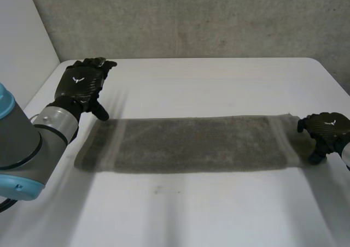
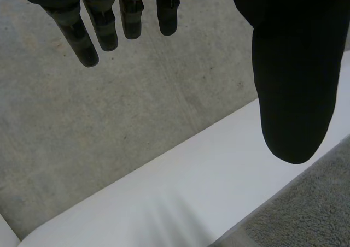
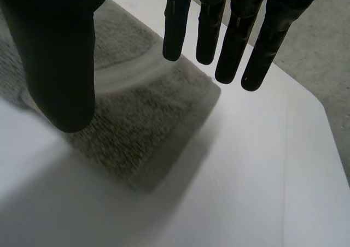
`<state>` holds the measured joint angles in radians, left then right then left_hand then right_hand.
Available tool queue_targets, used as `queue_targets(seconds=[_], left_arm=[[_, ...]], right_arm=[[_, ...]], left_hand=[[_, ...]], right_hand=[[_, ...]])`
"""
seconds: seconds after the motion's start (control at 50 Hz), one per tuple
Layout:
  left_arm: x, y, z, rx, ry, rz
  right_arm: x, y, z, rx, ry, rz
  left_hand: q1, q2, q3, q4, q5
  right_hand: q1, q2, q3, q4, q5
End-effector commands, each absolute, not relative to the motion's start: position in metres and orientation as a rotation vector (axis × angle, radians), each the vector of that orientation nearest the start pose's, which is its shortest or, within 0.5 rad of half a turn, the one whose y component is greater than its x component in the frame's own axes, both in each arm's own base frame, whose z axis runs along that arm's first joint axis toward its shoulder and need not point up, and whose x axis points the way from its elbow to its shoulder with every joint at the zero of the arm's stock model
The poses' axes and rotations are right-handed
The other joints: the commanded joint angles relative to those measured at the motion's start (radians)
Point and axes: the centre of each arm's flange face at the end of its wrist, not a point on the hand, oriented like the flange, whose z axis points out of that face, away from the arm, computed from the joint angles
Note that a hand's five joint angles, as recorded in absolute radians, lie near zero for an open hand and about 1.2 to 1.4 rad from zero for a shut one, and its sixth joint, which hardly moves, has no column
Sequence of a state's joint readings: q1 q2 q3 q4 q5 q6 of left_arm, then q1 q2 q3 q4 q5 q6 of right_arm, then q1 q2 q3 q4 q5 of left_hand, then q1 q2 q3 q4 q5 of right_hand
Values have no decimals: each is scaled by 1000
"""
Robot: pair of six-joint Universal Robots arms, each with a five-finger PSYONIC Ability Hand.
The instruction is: Fold the towel.
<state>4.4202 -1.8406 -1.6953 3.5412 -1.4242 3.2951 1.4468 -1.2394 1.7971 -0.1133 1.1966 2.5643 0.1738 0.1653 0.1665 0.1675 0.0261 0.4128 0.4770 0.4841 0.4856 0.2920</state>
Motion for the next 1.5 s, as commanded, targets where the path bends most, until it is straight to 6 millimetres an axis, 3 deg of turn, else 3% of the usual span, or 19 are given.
queue_targets(seconds=[0.02,0.2,0.38,0.48,0.62,0.8,0.84,0.9,0.96,1.0,1.02,1.06,1.08,1.12,1.18,1.24,1.32,1.38,1.5], left_arm=[[-239,-298,220,675,2286,-2360],[-240,-297,219,679,2290,-2357],[-240,-297,219,683,2291,-2359],[-240,-297,219,678,2291,-2358],[-240,-297,219,681,2288,-2360],[-240,-296,219,681,2290,-2358],[-240,-296,219,681,2290,-2358],[-241,-296,220,683,2287,-2362],[-241,-296,220,683,2287,-2362],[-240,-296,220,681,2287,-2362],[-240,-296,220,678,2285,-2363],[-240,-296,220,678,2285,-2363],[-240,-296,221,678,2283,-2365],[-240,-296,222,680,2279,-2369],[-240,-295,223,679,2276,-2373],[-240,-293,224,677,2274,-2374],[-240,-293,225,680,2269,-2378],[-240,-292,224,682,2271,-2376],[-243,-290,224,694,2275,-2378]], right_arm=[[114,-327,136,-942,2555,-1772],[112,-329,127,-979,2577,-1748],[111,-331,121,-1003,2592,-1726],[103,-336,119,-1035,2643,-1739],[56,-351,139,-1039,2990,-1822],[50,-364,175,-1095,3058,-2003],[61,-365,181,-1129,3007,-2042],[123,-361,207,-1277,2741,-2221],[144,-357,215,-1316,2659,-2269],[196,-344,234,-1407,2426,-2374],[196,-344,234,-1407,2424,-2374],[257,-317,245,-1526,2136,-2406],[258,-317,245,-1527,2135,-2406],[314,-283,234,-1658,1882,-2328],[338,-265,225,-1720,1759,-2270],[389,-209,192,-1865,1446,-2066],[410,-176,171,-1920,1317,-1947],[424,-146,135,-1993,1268,-1801],[425,-136,114,-2029,1277,-1726]], left_hand=[[1,9,8,7,-26],[1,9,8,7,-26],[1,9,8,7,-26],[1,9,8,7,-26],[1,9,8,7,-26],[1,9,8,7,-26],[1,9,8,7,-26],[1,9,8,7,-26],[1,9,8,7,-26],[1,9,8,7,-26],[1,9,8,7,-26],[1,9,8,7,-26],[1,9,8,7,-26],[1,9,8,7,-26],[1,9,8,7,-26],[1,9,8,7,-26],[1,9,8,7,-26],[1,9,8,7,-26],[1,9,8,7,-26]], right_hand=[[309,245,238,236,255],[336,271,264,263,282],[982,918,911,909,928],[983,919,912,911,930],[983,919,912,911,930],[983,919,912,911,930],[983,919,912,911,930],[983,919,912,911,930],[983,919,912,911,930],[983,919,912,911,930],[983,919,912,911,930],[983,919,912,911,930],[983,919,912,911,930],[983,919,912,911,930],[983,919,912,911,930],[983,919,912,911,930],[983,919,912,911,930],[983,919,912,911,930],[983,919,912,911,930]])
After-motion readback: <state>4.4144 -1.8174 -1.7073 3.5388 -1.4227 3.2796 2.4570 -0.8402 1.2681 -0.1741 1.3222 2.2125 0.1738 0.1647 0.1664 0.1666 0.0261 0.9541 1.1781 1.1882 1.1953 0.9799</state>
